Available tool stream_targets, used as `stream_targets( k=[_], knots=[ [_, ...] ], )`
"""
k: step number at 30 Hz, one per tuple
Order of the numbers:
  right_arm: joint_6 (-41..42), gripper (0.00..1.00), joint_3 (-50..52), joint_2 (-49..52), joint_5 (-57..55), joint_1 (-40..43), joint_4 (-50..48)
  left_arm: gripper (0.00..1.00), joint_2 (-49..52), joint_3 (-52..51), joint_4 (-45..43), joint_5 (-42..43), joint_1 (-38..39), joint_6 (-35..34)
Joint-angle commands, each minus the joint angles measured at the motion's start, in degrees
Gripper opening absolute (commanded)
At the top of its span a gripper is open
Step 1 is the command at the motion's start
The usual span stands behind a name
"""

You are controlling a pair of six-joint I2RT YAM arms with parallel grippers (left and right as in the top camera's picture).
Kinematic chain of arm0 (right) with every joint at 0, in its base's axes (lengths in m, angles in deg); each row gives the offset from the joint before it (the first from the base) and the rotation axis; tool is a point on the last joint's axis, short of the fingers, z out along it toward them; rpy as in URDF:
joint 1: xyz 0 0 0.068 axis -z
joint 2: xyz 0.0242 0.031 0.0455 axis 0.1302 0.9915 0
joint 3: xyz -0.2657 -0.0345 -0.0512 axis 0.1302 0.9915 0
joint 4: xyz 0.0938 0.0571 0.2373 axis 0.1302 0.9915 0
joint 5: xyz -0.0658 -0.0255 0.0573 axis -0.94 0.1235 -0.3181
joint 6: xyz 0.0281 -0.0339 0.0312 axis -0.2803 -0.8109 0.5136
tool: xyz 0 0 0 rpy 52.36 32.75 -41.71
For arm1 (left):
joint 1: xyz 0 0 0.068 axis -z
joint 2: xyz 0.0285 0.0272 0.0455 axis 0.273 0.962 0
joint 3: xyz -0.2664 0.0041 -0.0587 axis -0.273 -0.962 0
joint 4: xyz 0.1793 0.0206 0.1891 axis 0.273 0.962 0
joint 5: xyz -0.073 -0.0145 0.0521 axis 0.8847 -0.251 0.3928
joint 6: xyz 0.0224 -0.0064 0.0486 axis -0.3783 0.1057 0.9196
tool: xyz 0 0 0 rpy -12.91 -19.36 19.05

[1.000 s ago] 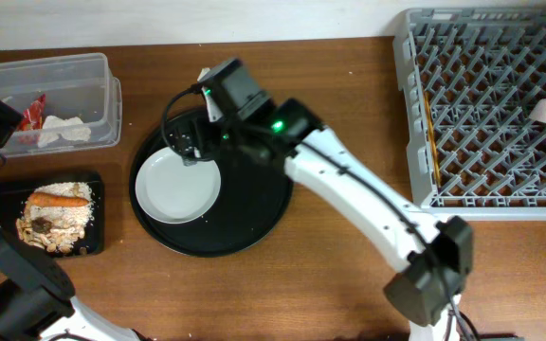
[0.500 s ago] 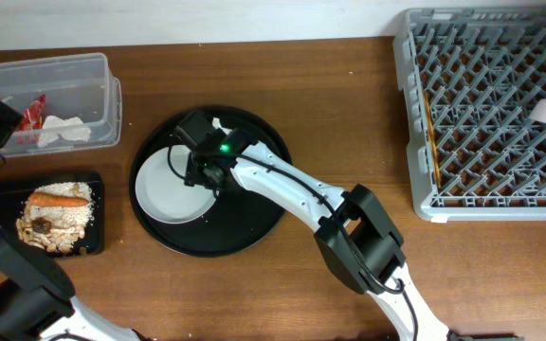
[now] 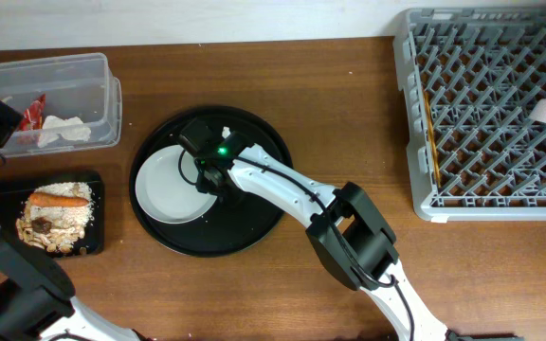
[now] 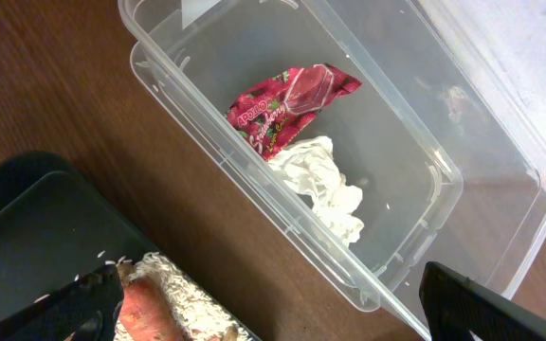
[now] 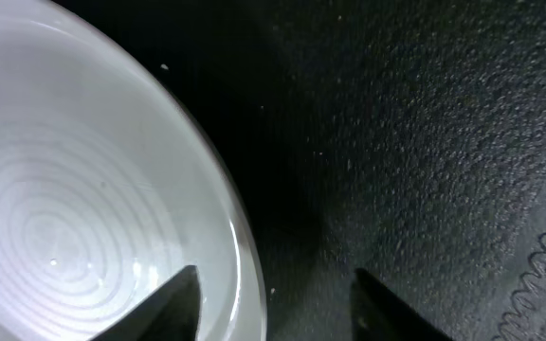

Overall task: Sort waste into correct bins and load items into the dishwasher rack
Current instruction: 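Move the right gripper back to the white plate's edge, then grip the white plate rim with the right gripper and lift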

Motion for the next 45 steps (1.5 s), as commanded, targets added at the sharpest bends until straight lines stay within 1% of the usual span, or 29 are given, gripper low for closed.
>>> stream_targets(
  k=[1,6,11,23,25,28,35,38,42,45],
  knots=[
    [0.6,0.47,-0.4,0.5,-1.6,-1.2,0.2,0.99,-0.7,0.3,-0.1,0.0,-0.2,-0.1],
    [0.6,0.39,-0.4,0.5,-1.6,-1.7,0.0,0.99,-0.7,0.3,-0.1,0.0,-0.2,-0.1],
    [2.0,0.38,-0.4,1.6,-1.6,-1.7,0.7,0.99,-0.7,0.3,-0.1,0.0,-0.2,-0.1],
    [2.0,0.19,-0.4,1.8,-0.2,-1.5,0.7,0.99,-0.7,0.3,-0.1,0.0,-0.2,-0.1],
    [2.0,0.18,-0.4,0.9,0.0,-1.1,0.7,0.99,-0.7,0.3,-0.1,0.0,-0.2,-0.1],
    [1.9,0.04,-0.4,-1.2,0.1,0.2,0.7,0.99,-0.7,0.3,-0.1,0.0,-0.2,-0.1],
    [0.0,0.04,-0.4,-4.8,5.4,4.8,1.4,0.99,-0.7,0.3,-0.1,0.0,-0.2,-0.1],
    [-2.8,0.04,-0.4,-7.9,5.8,7.6,2.2,0.99,-0.7,0.3,-0.1,0.0,-0.2,-0.1],
    [-9.1,0.04,-0.4,-15.3,6.3,13.2,2.2,0.99,-0.7,0.3,-0.1,0.0,-0.2,-0.1],
    [-17.8,0.04,-0.4,-21.5,6.2,18.0,2.2,0.99,-0.7,0.3,-0.1,0.0,-0.2,-0.1]
  ],
)
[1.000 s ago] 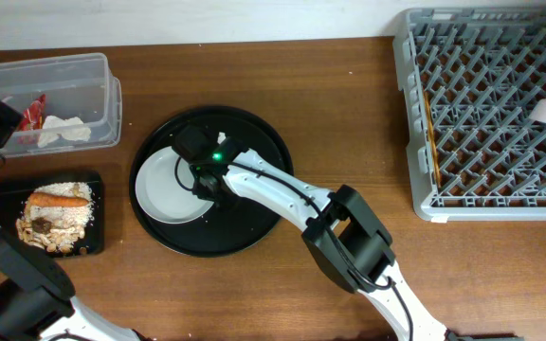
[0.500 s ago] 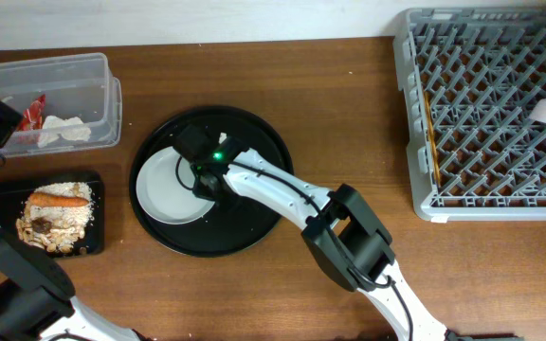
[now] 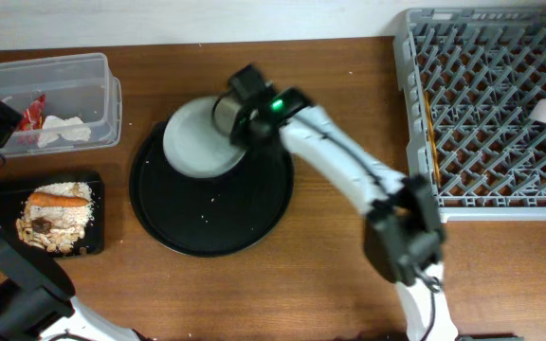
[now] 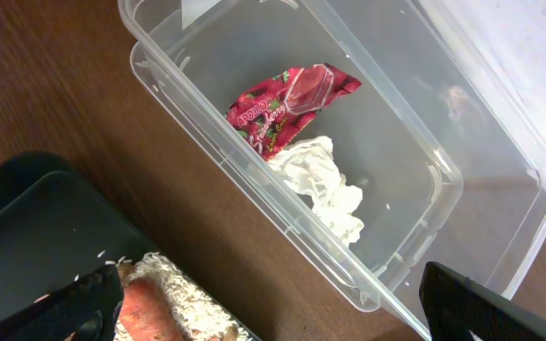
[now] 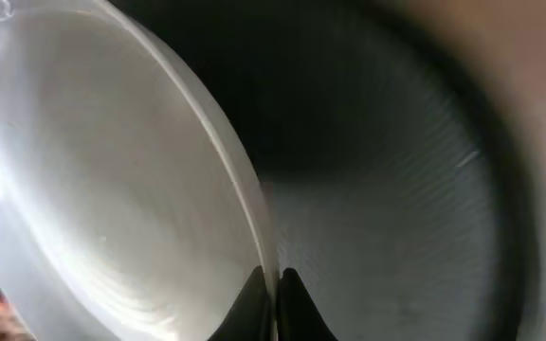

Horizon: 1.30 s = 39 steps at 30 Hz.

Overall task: Sort waste into correct bins and load items into the dishwasher rack
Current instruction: 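Grip the white plate rim with the right gripper and lift, then carry the plate right over the grey rack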

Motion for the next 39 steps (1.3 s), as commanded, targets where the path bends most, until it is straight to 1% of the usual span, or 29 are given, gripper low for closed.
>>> stream_targets(
  k=[1,2,3,8,12,16,21,22,24,29,33,36,39],
  knots=[
    [-13.0,0.04,-0.5,-11.1,-0.2,6.3,-0.1,0.99,-0.7,0.3,-0.1,0.0,-0.2,-0.1],
    [-16.4,0.04,-0.5,-13.3,-0.9,8.5,-0.1,1.0,-0.7,0.3,-0.1,0.0,-0.2,-0.1],
    [-20.1,0.04,-0.5,-16.0,-4.7,11.9,0.0,0.99,-0.7,0.3,-0.1,0.0,-0.2,-0.1],
    [-26.1,0.04,-0.5,-21.6,-22.9,22.8,2.6,0.99,-0.7,0.3,-0.1,0.0,-0.2,-0.1],
    [-32.6,0.04,-0.5,-22.2,-32.2,31.9,3.7,0.99,-0.7,0.3,-0.1,0.0,-0.2,-0.1],
    [-34.5,0.04,-0.5,-21.5,-35.6,40.1,1.6,0.99,-0.7,0.3,-0.1,0.0,-0.2,-0.1],
    [-37.5,0.04,-0.5,-18.5,-36.0,49.3,-3.6,0.99,-0.7,0.3,-0.1,0.0,-0.2,-0.1],
    [-38.6,0.04,-0.5,-18.0,-35.9,50.0,-4.2,0.99,-0.7,0.3,-0.1,0.0,-0.2,-0.1],
    [-43.3,0.04,-0.5,-15.8,-35.9,51.5,-6.4,0.99,-0.7,0.3,-0.1,0.0,-0.2,-0.1],
    [-54.4,0.04,-0.5,-10.1,-36.2,51.8,-11.8,0.99,-0.7,0.3,-0.1,0.0,-0.2,-0.1],
    [-59.3,0.04,-0.5,-6.1,-37.9,51.7,-16.0,0.99,-0.7,0.3,-0.1,0.0,-0.2,-0.1],
    [-61.1,0.04,-0.5,-3.8,-41.2,51.7,-18.4,0.99,-0.7,0.3,-0.1,0.0,-0.2,-0.1],
    [-62.9,0.04,-0.5,-2.0,-41.3,51.7,-20.0,0.99,-0.7,0.3,-0.1,0.0,-0.2,-0.1]
  ],
)
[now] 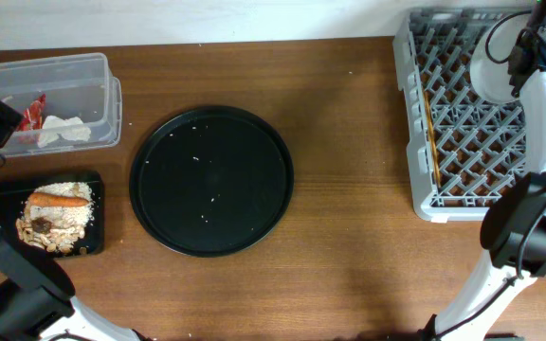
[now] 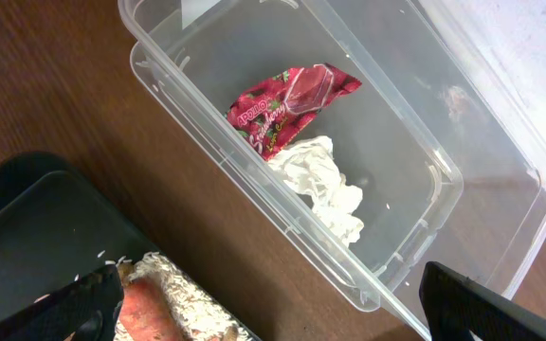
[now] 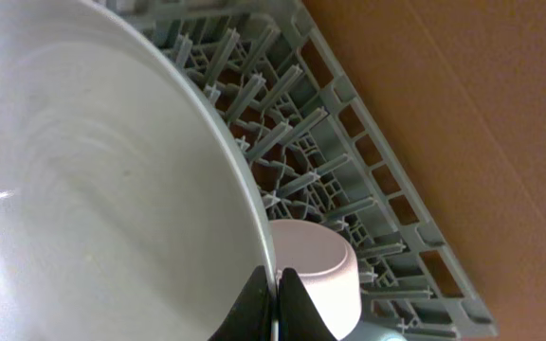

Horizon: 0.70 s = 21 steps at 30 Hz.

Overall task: Sort waste into correct bins and load items into the dishwasher rack
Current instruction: 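Carry the plate right over the grey rack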

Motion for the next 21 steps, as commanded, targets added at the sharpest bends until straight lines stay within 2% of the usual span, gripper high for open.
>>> stream_targets(
  k=[1,5,7,8,9,12,13,17,20,21],
  knots=[
    [-2.8,0.04,-0.4,1.5,-2.6,-0.3,-1.3,0.99,-0.7,0.3,-0.1,0.0,-0.2,-0.1],
    [-2.8,0.04,-0.4,1.6,-2.6,-0.7,-2.8,0.99,-0.7,0.3,-0.1,0.0,-0.2,-0.1],
    [-2.8,0.19,-0.4,1.6,-2.6,-1.4,-3.1,0.99,-0.7,0.3,-0.1,0.0,-0.2,-0.1],
    [-2.7,0.22,-0.4,1.5,-2.6,-1.9,-3.1,0.99,-0.7,0.3,-0.1,0.0,-0.2,-0.1],
    [-2.4,0.3,-0.4,1.4,-2.6,-2.8,-3.0,0.99,-0.7,0.3,-0.1,0.0,-0.2,-0.1],
    [-2.1,0.33,-0.4,0.9,-2.6,-5.3,-3.0,0.99,-0.7,0.3,-0.1,0.0,-0.2,-0.1],
    [-2.1,0.37,-0.4,0.5,-2.6,-6.2,-3.0,0.99,-0.7,0.3,-0.1,0.0,-0.2,-0.1],
    [0.2,0.4,-0.4,-2.2,-2.6,-10.1,-3.2,0.99,-0.7,0.3,-0.1,0.0,-0.2,-0.1],
    [2.4,0.5,-0.4,-4.0,-2.8,-11.7,-2.7,0.99,-0.7,0.3,-0.1,0.0,-0.2,-0.1],
    [3.3,0.49,-0.4,-4.0,-3.0,-11.4,-1.9,0.99,-0.7,0.3,-0.1,0.0,-0.2,-0.1]
  ],
)
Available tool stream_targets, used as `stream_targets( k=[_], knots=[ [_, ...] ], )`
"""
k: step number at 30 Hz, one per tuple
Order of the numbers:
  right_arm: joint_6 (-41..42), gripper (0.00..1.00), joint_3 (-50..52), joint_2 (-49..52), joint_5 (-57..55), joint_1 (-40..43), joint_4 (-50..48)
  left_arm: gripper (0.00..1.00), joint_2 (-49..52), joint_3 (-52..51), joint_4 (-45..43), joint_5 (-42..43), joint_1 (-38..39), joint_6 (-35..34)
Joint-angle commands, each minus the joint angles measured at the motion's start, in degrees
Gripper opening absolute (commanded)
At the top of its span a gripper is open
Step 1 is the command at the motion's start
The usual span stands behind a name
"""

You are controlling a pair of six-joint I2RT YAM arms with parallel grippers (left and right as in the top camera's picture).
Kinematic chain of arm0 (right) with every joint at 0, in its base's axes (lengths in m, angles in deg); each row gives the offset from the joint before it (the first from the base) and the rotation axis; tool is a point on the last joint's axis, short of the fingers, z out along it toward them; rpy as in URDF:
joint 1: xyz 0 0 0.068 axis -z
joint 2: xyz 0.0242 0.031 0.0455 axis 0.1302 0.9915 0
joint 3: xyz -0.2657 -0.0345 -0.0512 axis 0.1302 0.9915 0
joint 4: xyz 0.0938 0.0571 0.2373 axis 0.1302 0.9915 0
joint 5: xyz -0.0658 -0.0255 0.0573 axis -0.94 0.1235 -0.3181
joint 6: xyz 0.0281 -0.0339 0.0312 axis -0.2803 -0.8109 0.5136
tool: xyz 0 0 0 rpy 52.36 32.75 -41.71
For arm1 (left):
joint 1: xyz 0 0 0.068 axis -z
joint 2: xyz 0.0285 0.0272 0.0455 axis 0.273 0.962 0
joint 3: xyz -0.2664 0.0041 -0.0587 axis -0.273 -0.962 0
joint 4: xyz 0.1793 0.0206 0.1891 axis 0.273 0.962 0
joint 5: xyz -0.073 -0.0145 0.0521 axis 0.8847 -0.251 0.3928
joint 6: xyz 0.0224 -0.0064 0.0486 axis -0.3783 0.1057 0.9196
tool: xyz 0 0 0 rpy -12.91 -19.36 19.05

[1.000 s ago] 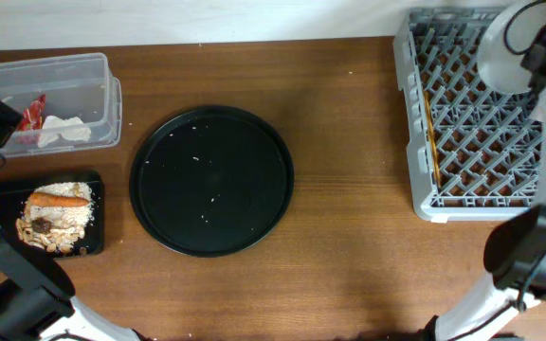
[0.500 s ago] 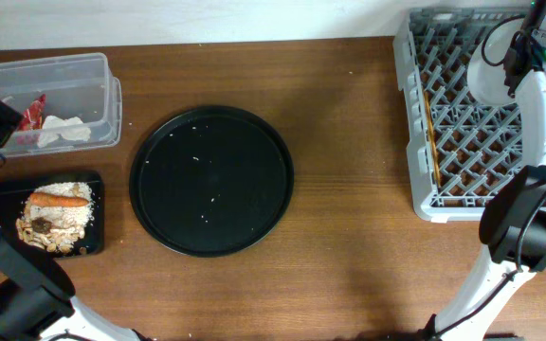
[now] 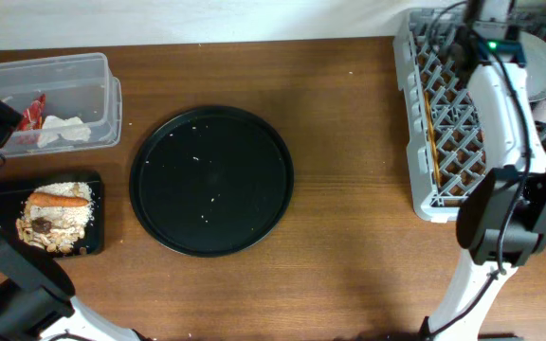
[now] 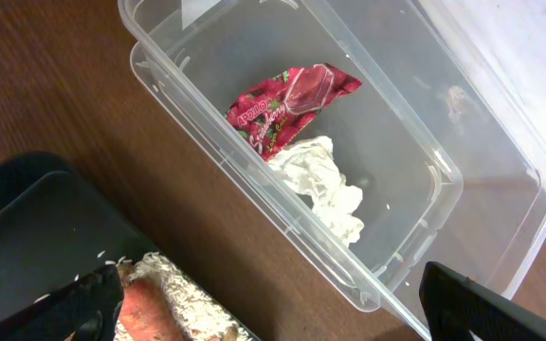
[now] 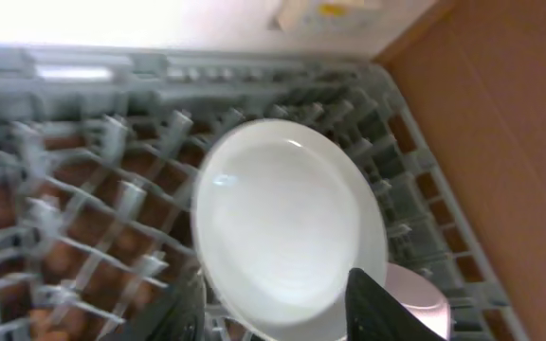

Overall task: Sort waste into correct bins and load items into the dishwasher rack
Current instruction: 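Carry the plate right over the grey rack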

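A white plate (image 5: 287, 227) stands on edge among the tines of the grey dishwasher rack (image 3: 444, 123), also seen at the rack's far right as the plate (image 3: 544, 59). My right gripper (image 5: 278, 317) is open just in front of it, its fingers (image 5: 377, 303) apart to either side of the plate's lower rim. A pink cup (image 5: 415, 296) sits in the rack beside the plate. My left gripper (image 4: 273, 313) hangs open and empty over the gap between the clear bin (image 4: 415, 142) and the black food tray (image 4: 36, 237).
The clear bin holds a red wrapper (image 4: 292, 99) and a crumpled white tissue (image 4: 328, 189). The food tray (image 3: 60, 210) carries rice and a carrot. A round black tray (image 3: 211, 180) with a few crumbs lies mid-table. A second cup sits at the rack's right edge.
My right gripper was shut on the plate's rim over the rack. It is now open and drawn back, and the plate stands in the rack by itself. The left arm has not moved.
My right gripper was open at the plate's rim on the round black tray. Then it held the plate tilted above the tray's far edge. Then the plate was over the rack, and now it stands there released. My left gripper stayed open by the bin throughout.
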Motion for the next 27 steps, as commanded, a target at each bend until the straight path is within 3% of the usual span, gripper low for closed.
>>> stream_targets(
  k=[1,3,4,7,11,27],
  knots=[
    [4.6,0.48,-0.4,-4.0,-1.2,0.8,1.7,0.99,-0.7,0.3,-0.1,0.0,-0.2,-0.1],
    [8.5,0.27,-0.4,-3.9,-1.2,2.0,3.3,0.99,-0.7,0.3,-0.1,0.0,-0.2,-0.1],
    [11.6,0.05,-0.4,-3.8,-1.1,3.2,4.2,0.99,-0.7,0.3,-0.1,0.0,-0.2,-0.1],
    [16.2,0.04,-0.4,-3.6,7.1,6.9,5.2,0.99,-0.7,0.3,-0.1,0.0,-0.2,-0.1],
    [16.5,0.04,-0.4,-2.2,31.4,12.6,2.0,0.99,-0.7,0.3,-0.1,0.0,-0.2,-0.1],
    [21.0,0.04,-0.4,9.1,33.4,13.4,-3.1,0.99,-0.7,0.3,-0.1,0.0,-0.2,-0.1]
  ],
)
